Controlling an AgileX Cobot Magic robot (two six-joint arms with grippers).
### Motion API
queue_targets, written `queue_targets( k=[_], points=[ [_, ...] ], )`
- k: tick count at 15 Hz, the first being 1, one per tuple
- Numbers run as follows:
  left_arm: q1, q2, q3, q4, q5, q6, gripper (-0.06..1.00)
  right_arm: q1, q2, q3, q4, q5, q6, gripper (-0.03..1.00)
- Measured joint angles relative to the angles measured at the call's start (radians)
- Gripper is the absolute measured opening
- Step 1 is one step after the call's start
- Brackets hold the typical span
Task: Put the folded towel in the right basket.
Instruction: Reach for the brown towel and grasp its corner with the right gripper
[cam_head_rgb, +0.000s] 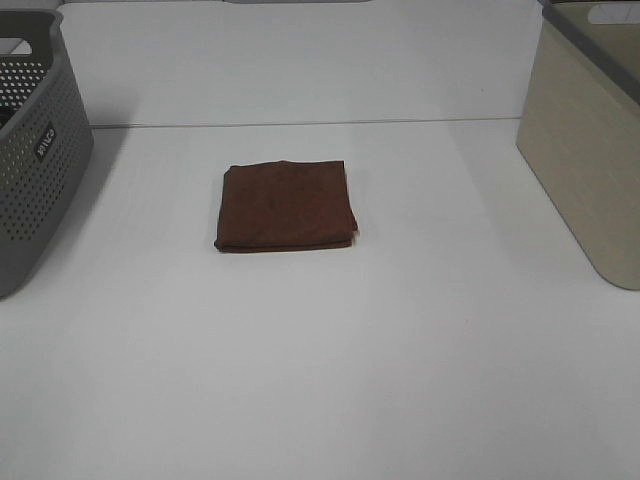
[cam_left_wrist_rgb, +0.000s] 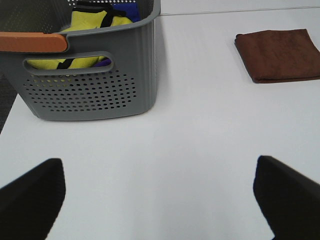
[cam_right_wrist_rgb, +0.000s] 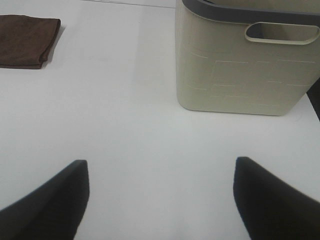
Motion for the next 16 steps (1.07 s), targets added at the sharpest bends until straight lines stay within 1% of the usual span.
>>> queue_targets(
  k=[5,7,10,11,13,16],
  points=[
    [0.0,0.0,0.0,0.0,0.0,0.0,0.97,0.0,0.016,-0.009,0.0,-0.012,0.0,0.75],
    [0.0,0.0,0.0,0.0,0.0,0.0,0.97,0.0,0.105,-0.037,0.0,-0.094,0.0,0.75],
    [0.0,0.0,0.0,0.0,0.0,0.0,0.97,0.0,0.346,-0.127,0.0,-0.229,0.0,0.75],
    [0.0,0.0,0.0,0.0,0.0,0.0,0.97,0.0,0.397,-0.148,0.001,-0.245,0.0,0.75],
    [0.0,0.0,0.0,0.0,0.0,0.0,0.97,0.0,0.591,-0.241,0.008,-0.282,0.0,0.75],
    [0.0,0.0,0.0,0.0,0.0,0.0,0.97,0.0,0.881,-0.432,0.053,-0.287,0.0,0.75]
  ],
)
